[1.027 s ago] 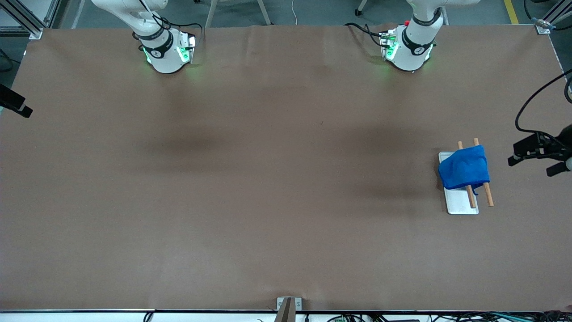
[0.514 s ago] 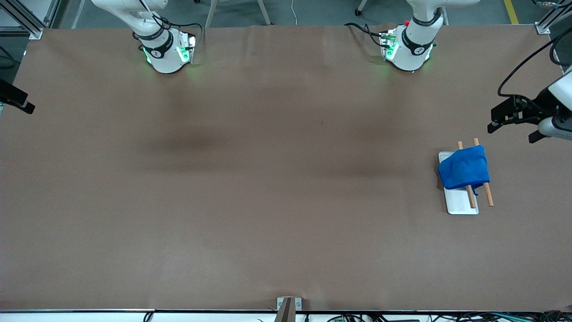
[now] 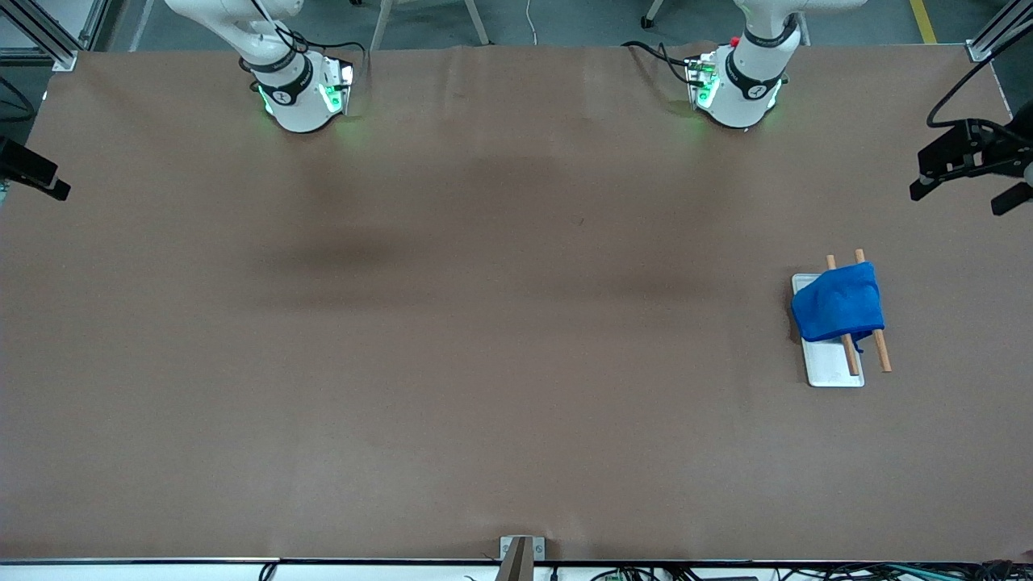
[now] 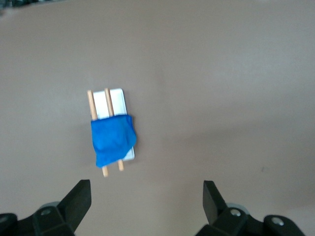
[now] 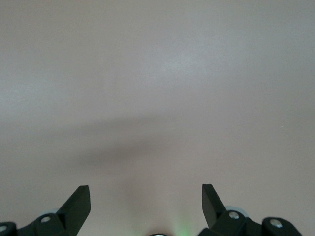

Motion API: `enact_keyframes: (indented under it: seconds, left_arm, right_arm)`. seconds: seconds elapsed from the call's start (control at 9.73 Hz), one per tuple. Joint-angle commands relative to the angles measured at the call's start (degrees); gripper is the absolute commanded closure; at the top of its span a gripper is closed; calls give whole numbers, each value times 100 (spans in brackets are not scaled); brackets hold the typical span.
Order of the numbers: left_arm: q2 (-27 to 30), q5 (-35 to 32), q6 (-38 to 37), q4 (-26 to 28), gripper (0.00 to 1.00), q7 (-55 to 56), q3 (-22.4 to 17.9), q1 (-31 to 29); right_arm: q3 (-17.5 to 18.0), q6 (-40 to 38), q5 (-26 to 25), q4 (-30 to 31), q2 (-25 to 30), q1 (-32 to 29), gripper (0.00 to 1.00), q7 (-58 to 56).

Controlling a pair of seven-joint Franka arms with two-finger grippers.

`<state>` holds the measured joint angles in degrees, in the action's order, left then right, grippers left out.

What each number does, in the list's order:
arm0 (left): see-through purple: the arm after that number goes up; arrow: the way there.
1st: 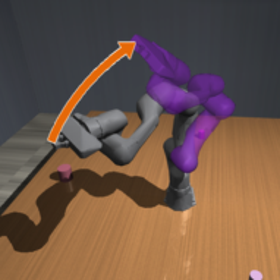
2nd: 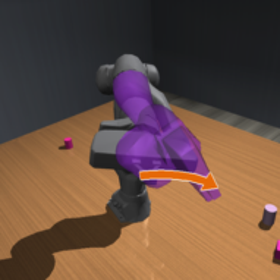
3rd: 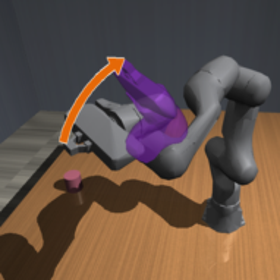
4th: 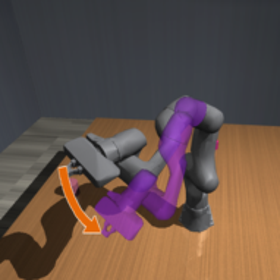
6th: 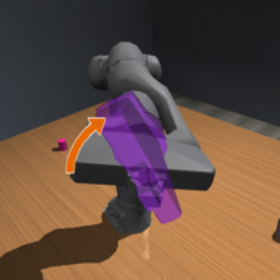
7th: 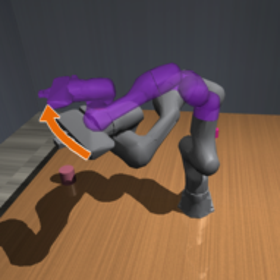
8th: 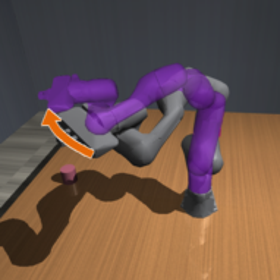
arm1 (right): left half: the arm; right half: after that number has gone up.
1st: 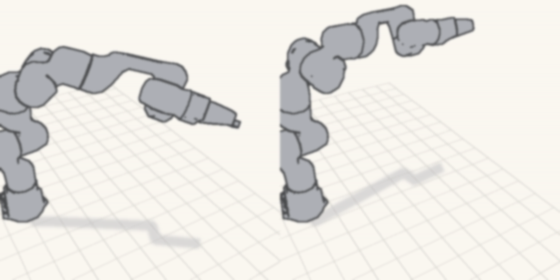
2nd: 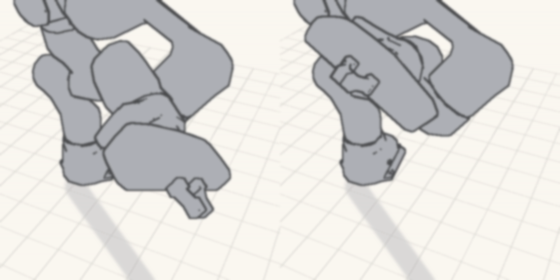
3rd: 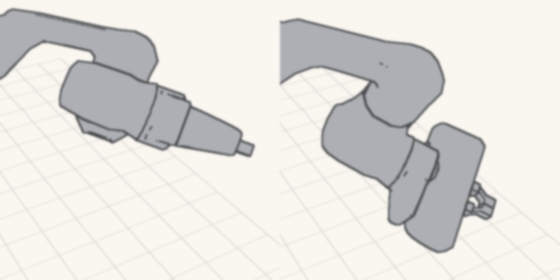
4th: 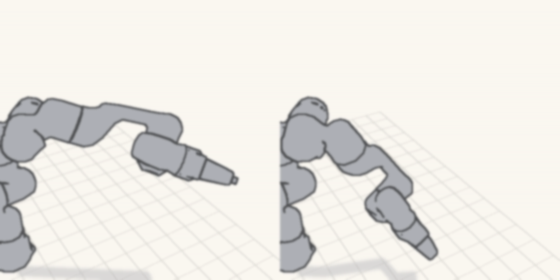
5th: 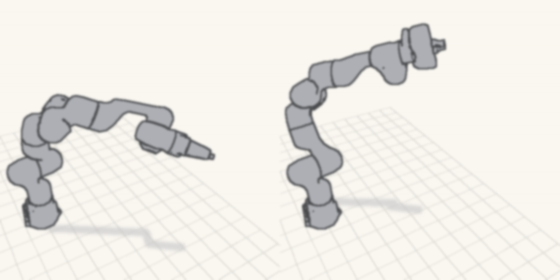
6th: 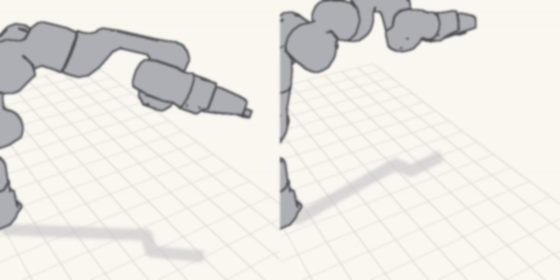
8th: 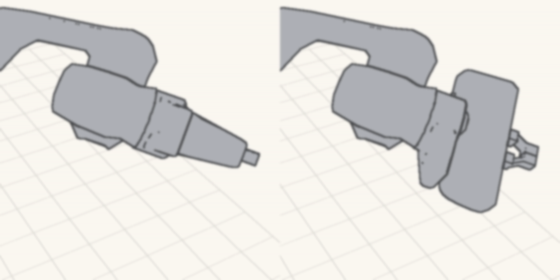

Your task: Right arm passes towel to left arm to hang

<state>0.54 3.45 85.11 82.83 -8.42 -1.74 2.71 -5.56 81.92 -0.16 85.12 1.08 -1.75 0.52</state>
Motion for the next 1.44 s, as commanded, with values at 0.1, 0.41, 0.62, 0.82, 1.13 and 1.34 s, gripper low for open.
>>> enact_keyframes:
  seconds: [0.1,0.41,0.62,0.82,1.13,1.34]
  left_arm:
    - [122,-143,-109,321,0,575,173,-7]
    - [130,-556,-100,356,0,860,561,-16]
    - [122,-416,-48,409,0,860,544,-33]
    - [139,-127,-30,427,0,834,291,10]
    - [130,-134,-21,436,0,772,209,63]
    - [113,-152,-3,427,0,754,209,63]
  right_arm:
    - [2,-9,-90,31,68,-27,0,-8]
    - [-7,9,-98,14,68,0,0,1]
    - [-7,87,-90,22,68,-27,0,1]
    - [-7,96,-81,22,68,-44,0,-8]
    - [-7,79,-81,23,68,-53,0,-8]
    - [-7,79,-81,22,68,-53,0,-17]
